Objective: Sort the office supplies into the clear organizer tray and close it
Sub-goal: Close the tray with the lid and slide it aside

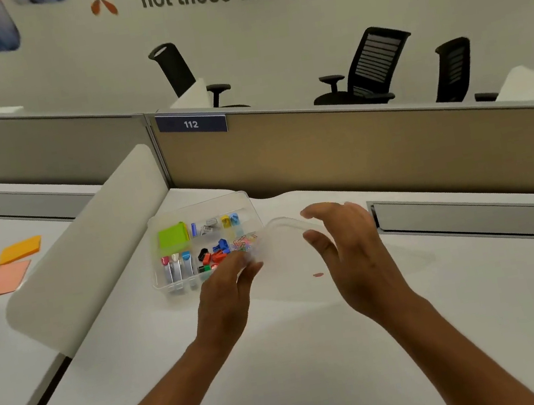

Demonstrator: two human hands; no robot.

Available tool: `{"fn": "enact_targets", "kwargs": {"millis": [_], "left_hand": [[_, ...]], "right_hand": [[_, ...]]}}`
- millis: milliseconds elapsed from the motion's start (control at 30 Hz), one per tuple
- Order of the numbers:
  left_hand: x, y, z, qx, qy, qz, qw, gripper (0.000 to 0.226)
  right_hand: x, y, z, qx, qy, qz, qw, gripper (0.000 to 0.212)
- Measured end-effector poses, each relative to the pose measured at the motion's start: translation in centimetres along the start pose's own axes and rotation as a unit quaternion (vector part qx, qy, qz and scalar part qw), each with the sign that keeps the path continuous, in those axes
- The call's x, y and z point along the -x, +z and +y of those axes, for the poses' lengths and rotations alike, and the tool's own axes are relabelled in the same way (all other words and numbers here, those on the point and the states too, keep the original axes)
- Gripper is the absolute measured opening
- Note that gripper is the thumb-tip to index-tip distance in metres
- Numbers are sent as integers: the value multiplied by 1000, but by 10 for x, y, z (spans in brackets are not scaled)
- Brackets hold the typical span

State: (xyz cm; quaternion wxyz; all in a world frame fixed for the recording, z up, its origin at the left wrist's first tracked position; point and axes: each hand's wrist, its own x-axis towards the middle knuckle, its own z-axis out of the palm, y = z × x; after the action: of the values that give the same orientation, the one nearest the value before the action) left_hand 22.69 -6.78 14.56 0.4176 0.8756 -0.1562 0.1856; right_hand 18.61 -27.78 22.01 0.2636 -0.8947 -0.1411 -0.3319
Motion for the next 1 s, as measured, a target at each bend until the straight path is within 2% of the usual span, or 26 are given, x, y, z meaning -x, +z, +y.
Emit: {"fn": "enact_targets", "kwargs": {"millis": [100, 167, 233, 300, 367, 467, 667, 767, 867, 1000], "left_hand": [[1, -13, 9, 73, -48, 33, 996, 17], [-3, -23, 10, 141, -91, 66, 984, 22], [-8, -34, 8, 196, -131, 102, 966, 21], [-13, -45, 5, 225, -167, 132, 951, 13], [-18, -54, -2, 242, -203, 160, 935, 10], [-33, -65, -23, 276, -261, 182, 907, 19], [-62, -84, -85, 295, -315, 131, 893, 43], [-73, -89, -128, 240, -327, 120, 906, 37], [-78, -88, -167, 139, -326, 124, 927, 43], [-83, -70, -210, 44, -324, 97, 940, 49]], "right_hand": [[12, 4, 16, -1, 80, 83, 993, 41], [24, 12, 30, -47, 204, 138, 968, 53], [33, 22, 37, -131, 337, 120, 925, 66], [36, 36, 38, -197, 389, 72, 897, 66], [35, 50, 35, -208, 376, 51, 901, 63], [16, 69, 35, -182, 349, 48, 918, 62], [-43, 116, 42, -173, 350, 6, 920, 66], [-65, 151, 49, -165, 363, -32, 916, 64], [-78, 187, 54, -157, 381, -69, 909, 60], [-80, 235, 70, -122, 363, -102, 918, 47]]}}
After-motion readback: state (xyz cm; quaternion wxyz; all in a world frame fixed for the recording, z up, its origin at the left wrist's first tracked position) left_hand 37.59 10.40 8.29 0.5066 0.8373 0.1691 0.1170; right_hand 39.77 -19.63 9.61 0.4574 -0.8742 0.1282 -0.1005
